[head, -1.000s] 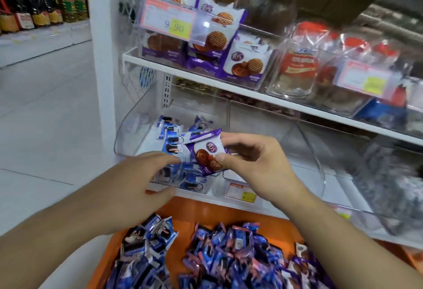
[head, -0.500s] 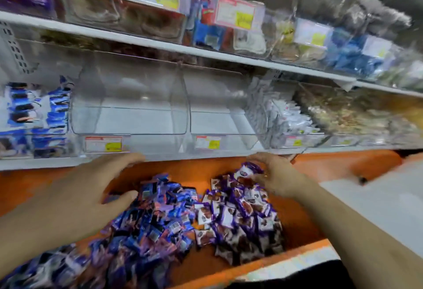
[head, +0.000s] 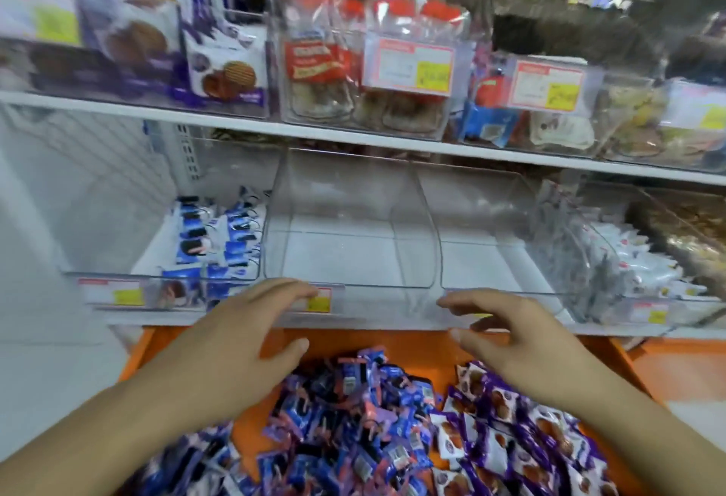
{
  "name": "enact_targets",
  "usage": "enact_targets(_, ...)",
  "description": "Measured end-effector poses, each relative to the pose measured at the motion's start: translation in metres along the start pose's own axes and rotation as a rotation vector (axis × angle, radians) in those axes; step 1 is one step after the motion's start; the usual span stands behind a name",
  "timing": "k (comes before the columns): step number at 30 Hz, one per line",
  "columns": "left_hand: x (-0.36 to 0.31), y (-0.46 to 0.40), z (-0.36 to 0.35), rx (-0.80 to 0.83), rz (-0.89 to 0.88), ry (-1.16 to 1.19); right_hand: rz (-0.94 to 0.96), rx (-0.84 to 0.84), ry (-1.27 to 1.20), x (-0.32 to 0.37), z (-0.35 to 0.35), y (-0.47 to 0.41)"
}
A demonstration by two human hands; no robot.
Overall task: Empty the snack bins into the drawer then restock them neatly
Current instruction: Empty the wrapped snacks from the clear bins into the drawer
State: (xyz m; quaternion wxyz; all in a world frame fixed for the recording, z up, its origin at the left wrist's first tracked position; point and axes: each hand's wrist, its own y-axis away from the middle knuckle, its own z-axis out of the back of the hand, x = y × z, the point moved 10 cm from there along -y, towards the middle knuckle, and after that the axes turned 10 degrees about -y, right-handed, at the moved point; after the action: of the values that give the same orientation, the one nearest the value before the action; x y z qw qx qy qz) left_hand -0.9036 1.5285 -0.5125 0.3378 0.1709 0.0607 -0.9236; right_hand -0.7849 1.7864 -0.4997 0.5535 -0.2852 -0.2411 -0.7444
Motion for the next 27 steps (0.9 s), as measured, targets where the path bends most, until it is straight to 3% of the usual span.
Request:
enact_targets(6,0.097,0.003,0.05,-0.246,0.141,0.016,0.225,-0.086,-0.178,0.116,-0.052,-0.052)
enact_targets(10,0.156,-0.023,0.071,-0.315,0.22,-0.027,0.281,0.005,-0.097,0.159,-0.107,-0.12)
enact_targets(13,0.187,-0.059,0.072,-0.252,0.216,-0.055,0.243,0.085,-0.075,0.164,-0.141,-0.172)
enact_targets(16,0.215,-0.107,0.056,-0.126,0.195,-0.077,0.176,0.093,-0.221,0.149,-0.158,-0.2)
enact_targets(21,0.243,-0.177,0.009,0.081,0.201,0.066,0.237,0.078,-0.396,0.136,-0.171,-0.203)
enact_targets(27,0.261,-0.208,-0.011,0.135,0.268,0.144,0.289,0.051,-0.381,0.14,-0.167,-0.205)
